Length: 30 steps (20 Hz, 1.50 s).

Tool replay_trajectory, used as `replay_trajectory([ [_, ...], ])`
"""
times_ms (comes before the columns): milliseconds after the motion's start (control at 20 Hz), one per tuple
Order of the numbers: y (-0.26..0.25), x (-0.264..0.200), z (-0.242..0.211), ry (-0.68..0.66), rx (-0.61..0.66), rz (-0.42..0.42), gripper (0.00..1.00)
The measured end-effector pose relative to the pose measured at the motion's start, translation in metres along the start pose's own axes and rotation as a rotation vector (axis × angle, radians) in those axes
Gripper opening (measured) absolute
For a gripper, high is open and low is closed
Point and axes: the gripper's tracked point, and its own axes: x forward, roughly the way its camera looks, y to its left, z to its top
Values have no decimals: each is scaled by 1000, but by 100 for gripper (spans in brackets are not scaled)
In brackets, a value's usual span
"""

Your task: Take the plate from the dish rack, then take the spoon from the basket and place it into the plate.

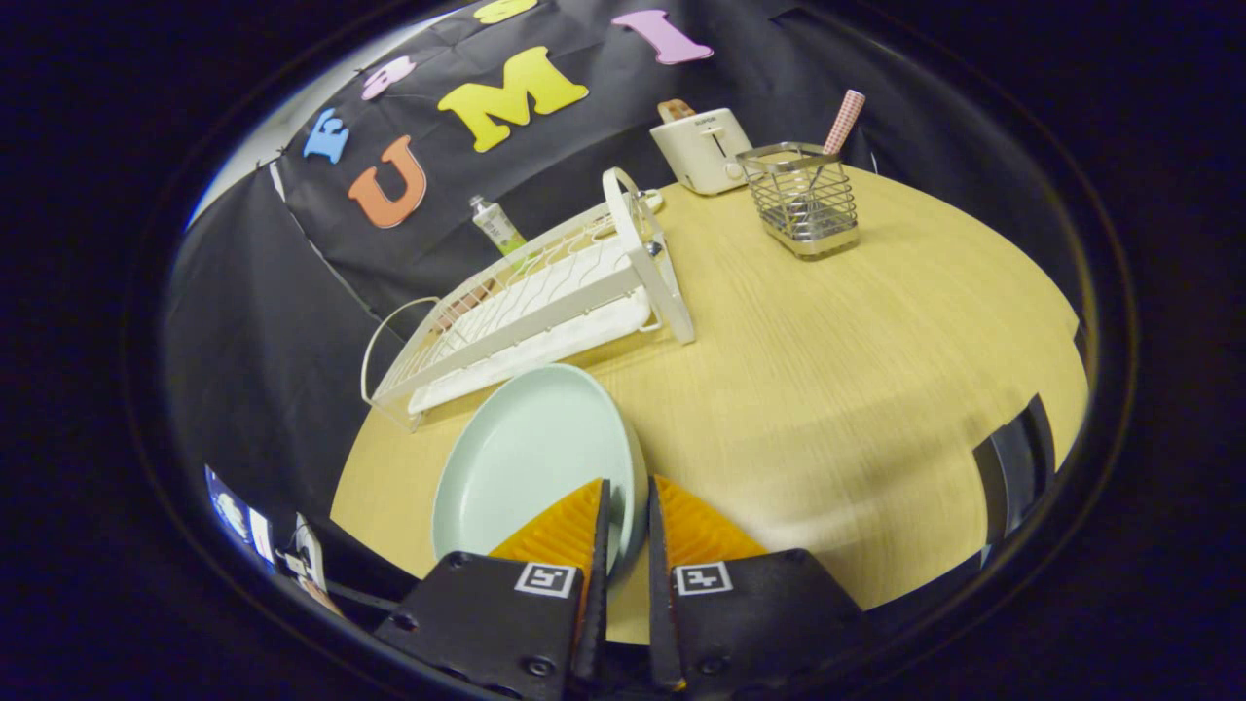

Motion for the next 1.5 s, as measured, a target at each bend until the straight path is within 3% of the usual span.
replay_trajectory([
  [100,-6,-11,16,-88,-42,-38,25],
  [200,-7,-21,37,-176,-86,-53,49],
  [300,-17,-32,57,-258,-128,-95,83],
  [400,-28,-42,77,-337,-162,-147,96],
  [650,-63,-68,124,-534,-257,-260,100],
  [1100,-129,-55,202,-645,-233,-270,99],
  [1300,-167,-39,229,-634,-221,-346,98],
  [1500,-162,-21,254,-639,-197,-266,91],
])
